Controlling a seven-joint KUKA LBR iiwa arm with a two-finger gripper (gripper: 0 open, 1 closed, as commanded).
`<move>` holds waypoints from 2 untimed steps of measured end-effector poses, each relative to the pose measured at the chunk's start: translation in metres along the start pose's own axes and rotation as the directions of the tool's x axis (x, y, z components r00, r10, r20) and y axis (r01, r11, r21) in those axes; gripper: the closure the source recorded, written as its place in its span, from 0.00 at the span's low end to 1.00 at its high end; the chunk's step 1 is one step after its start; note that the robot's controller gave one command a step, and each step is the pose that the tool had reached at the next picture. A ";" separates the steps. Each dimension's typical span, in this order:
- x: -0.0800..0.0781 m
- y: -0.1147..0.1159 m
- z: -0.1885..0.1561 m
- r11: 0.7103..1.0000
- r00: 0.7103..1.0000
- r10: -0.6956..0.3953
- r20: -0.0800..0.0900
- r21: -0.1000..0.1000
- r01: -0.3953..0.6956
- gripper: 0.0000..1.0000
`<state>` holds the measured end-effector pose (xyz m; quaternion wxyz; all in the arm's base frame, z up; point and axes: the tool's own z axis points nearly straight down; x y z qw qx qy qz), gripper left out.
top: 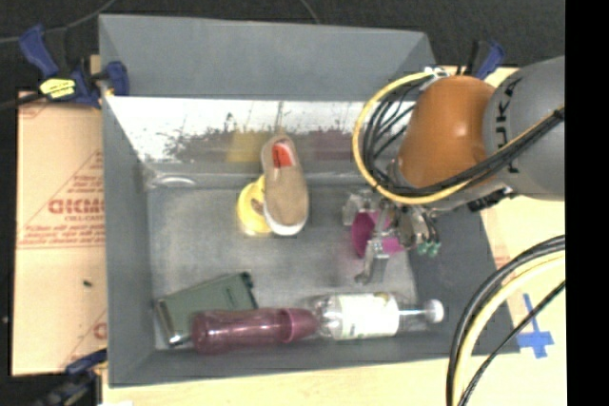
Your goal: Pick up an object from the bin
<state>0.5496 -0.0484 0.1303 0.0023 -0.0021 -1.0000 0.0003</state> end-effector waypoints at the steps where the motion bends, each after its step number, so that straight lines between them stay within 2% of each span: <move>1: -0.002 0.000 -0.005 1.000 1.000 -0.002 0.008 0.001 0.002 0.00; 2: -0.033 -0.022 0.051 0.979 0.979 -0.202 0.010 0.004 0.202 0.00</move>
Offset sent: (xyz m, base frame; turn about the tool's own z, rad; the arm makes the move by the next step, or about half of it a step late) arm 0.0331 -0.0242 -0.0603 -0.2275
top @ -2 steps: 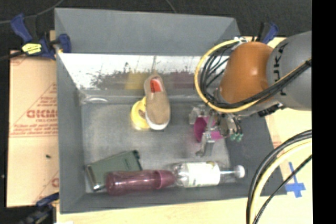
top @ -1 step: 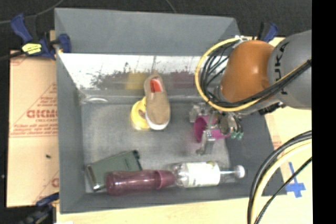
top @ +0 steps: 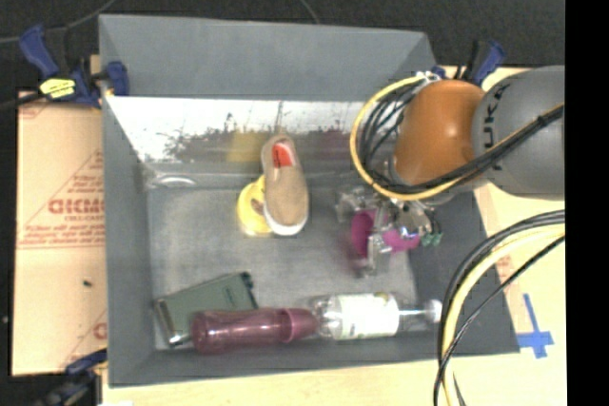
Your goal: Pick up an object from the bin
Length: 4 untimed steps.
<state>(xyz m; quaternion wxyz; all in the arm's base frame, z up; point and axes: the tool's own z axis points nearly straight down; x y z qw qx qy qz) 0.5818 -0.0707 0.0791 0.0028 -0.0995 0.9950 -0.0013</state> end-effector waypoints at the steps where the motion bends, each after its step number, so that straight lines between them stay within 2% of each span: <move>1: -0.004 0.021 0.008 0.977 0.977 0.215 0.000 -0.001 -0.215 1.00; 2: -0.004 0.021 0.008 0.977 0.977 0.214 0.000 -0.001 -0.214 1.00; 3: 0.002 0.026 -0.053 0.980 0.980 0.198 0.009 0.001 -0.198 1.00; 4: 0.019 0.020 -0.137 0.976 0.976 0.219 0.000 -0.001 -0.219 1.00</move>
Offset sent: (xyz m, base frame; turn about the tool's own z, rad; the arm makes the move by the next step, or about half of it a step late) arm 0.0000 0.0000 0.0000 0.0000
